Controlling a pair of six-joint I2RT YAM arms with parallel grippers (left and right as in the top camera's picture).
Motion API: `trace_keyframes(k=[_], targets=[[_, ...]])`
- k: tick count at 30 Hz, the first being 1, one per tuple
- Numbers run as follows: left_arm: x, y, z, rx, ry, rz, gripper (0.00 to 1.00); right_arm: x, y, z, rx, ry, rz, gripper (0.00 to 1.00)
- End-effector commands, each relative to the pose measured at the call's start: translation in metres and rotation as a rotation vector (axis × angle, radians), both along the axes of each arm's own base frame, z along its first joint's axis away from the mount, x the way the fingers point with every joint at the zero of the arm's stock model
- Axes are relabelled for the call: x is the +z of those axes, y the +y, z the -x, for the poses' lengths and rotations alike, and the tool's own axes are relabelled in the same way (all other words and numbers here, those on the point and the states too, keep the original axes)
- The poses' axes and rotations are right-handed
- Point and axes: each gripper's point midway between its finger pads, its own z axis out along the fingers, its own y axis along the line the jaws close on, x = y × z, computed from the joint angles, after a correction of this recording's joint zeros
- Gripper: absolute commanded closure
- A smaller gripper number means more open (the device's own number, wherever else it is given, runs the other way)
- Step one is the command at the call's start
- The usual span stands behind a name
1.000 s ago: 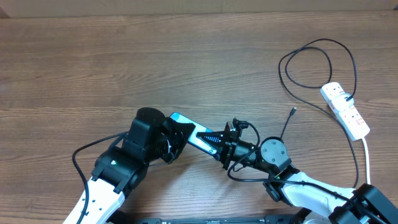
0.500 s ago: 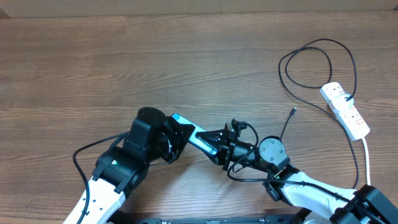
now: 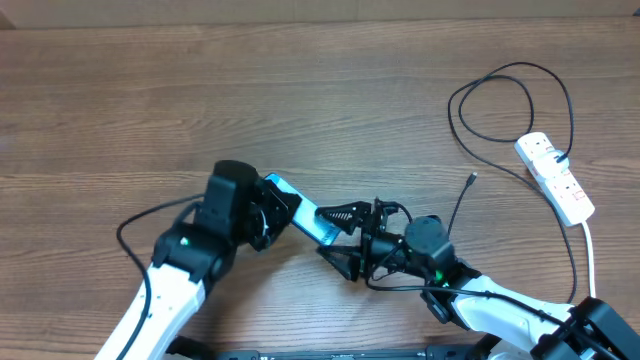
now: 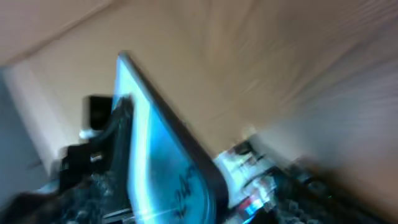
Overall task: Plug charger to phone and switch on socket
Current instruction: 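Release the right gripper and move it toward the power strip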
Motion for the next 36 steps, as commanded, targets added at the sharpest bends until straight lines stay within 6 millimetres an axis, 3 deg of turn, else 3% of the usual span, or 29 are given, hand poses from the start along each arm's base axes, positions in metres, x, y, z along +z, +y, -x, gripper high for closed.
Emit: trace_keyframes(k=[1,3,5,10,13,16,19,24,26,32,36], targets=[[-0.005,-0.007,0.001,-0.217,-0.056,-0.009,0.96,-0.029,-0.018,-0.021,-0.044,-0.326,0.295,0.00],[-0.008,-0.009,0.003,-0.288,-0.085,-0.026,0.96,-0.045,-0.028,-0.026,-0.042,-0.406,0.425,0.00],[-0.007,-0.012,0.005,-0.345,-0.117,-0.036,0.96,-0.046,-0.031,-0.028,-0.040,-0.452,0.464,0.00],[0.001,-0.025,0.015,-0.486,-0.182,0.001,0.96,-0.026,-0.028,-0.041,-0.024,-0.626,0.531,0.00],[0.006,-0.032,0.023,-0.558,-0.212,0.041,0.96,-0.019,-0.035,-0.055,-0.021,-0.635,0.623,0.00],[0.013,-0.039,0.031,-0.632,-0.248,0.082,0.96,-0.013,-0.064,-0.072,-0.027,-0.592,0.815,0.00],[0.020,-0.046,0.039,-0.708,-0.290,0.126,0.96,0.013,-0.106,-0.085,-0.043,-0.543,1.022,0.00],[0.023,-0.048,0.041,-0.726,-0.303,0.141,0.96,0.047,-0.181,-0.089,-0.153,-0.394,1.304,0.00],[0.024,-0.049,0.039,-0.734,-0.322,0.136,0.96,0.052,-0.197,-0.092,-0.196,-0.368,1.351,0.00],[0.034,-0.055,0.031,-0.748,-0.394,0.158,0.96,0.035,-0.215,-0.096,-0.138,-0.343,1.467,0.00],[0.038,-0.057,0.025,-0.738,-0.419,0.164,0.96,0.011,-0.242,-0.105,-0.132,-0.245,1.594,0.08]])
